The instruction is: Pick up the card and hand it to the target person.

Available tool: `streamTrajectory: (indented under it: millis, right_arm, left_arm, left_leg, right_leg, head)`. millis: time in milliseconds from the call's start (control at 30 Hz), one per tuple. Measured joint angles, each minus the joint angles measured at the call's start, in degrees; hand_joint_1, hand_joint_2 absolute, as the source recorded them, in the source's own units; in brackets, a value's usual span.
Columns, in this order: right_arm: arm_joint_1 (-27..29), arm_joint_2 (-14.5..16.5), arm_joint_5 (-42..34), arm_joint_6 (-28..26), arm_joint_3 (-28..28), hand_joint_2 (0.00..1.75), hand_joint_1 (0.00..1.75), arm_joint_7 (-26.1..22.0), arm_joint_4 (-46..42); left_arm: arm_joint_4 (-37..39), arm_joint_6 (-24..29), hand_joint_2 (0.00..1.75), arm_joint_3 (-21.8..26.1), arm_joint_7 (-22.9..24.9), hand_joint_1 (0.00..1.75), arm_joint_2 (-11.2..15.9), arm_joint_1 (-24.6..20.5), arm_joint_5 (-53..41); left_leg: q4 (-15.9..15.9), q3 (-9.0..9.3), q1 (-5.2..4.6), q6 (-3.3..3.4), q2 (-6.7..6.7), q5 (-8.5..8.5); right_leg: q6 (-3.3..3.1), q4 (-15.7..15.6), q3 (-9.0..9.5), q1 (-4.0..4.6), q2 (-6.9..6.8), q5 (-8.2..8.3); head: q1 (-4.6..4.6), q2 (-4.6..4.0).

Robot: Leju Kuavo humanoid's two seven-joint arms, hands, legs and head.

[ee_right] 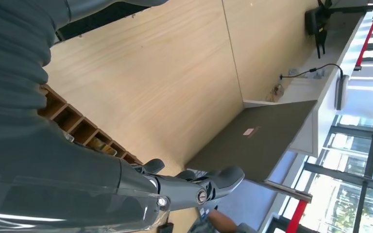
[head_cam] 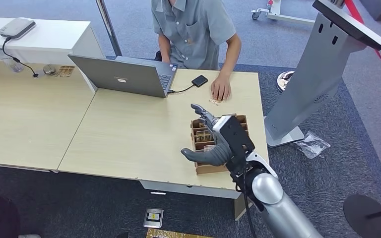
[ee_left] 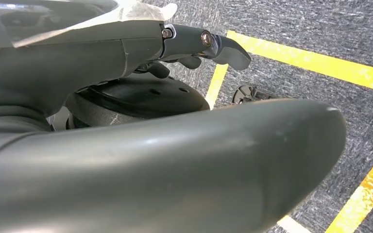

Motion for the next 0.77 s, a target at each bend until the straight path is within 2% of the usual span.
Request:
streamTrajectory:
  millis: [133, 267, 767]
  right_arm:
    - [0.6, -0.7, -0.6, -0.4, 0.5, 1.75, 0.0, -0.4, 1.2]
    - [0.9, -1.1, -1.3, -0.3, 0.9, 1.75, 0.0, -0.8, 2.6]
    - [1.9, -2.9, -0.7, -2.7, 1.6, 1.75, 0.0, -0.3, 5.5]
  left_arm:
    - [0.1, 0.1, 0.0, 0.0, 0.0, 0.0, -0.3, -0.2, -0.1]
    - [0.3, 0.2, 1.75, 0.0, 0.0, 0.0, -0.6, -0.4, -0.7]
    - [0.9, 0.2, 1.75, 0.1, -1.1, 0.0, -0.8, -0.6, 0.7]
  left_leg:
    - [0.0, -0.05, -0.05, 0.0, -0.02, 0.0]
    - [0.0, -0.07, -0.09, 0.01, -0.02, 0.0]
    - [0.0, -0.07, -0.13, 0.03, -0.02, -0.01]
  right_leg:
    - [0.0, 0.0, -0.06, 0.0, 0.0, 0.0]
    - [0.01, 0.0, -0.07, 0.0, 0.0, 0.0]
    - [0.01, 0.0, -0.07, -0.02, 0.0, 0.0]
  head:
    - [0.0, 0.0]
    - [0.0, 0.0]
    - [0.0, 0.0]
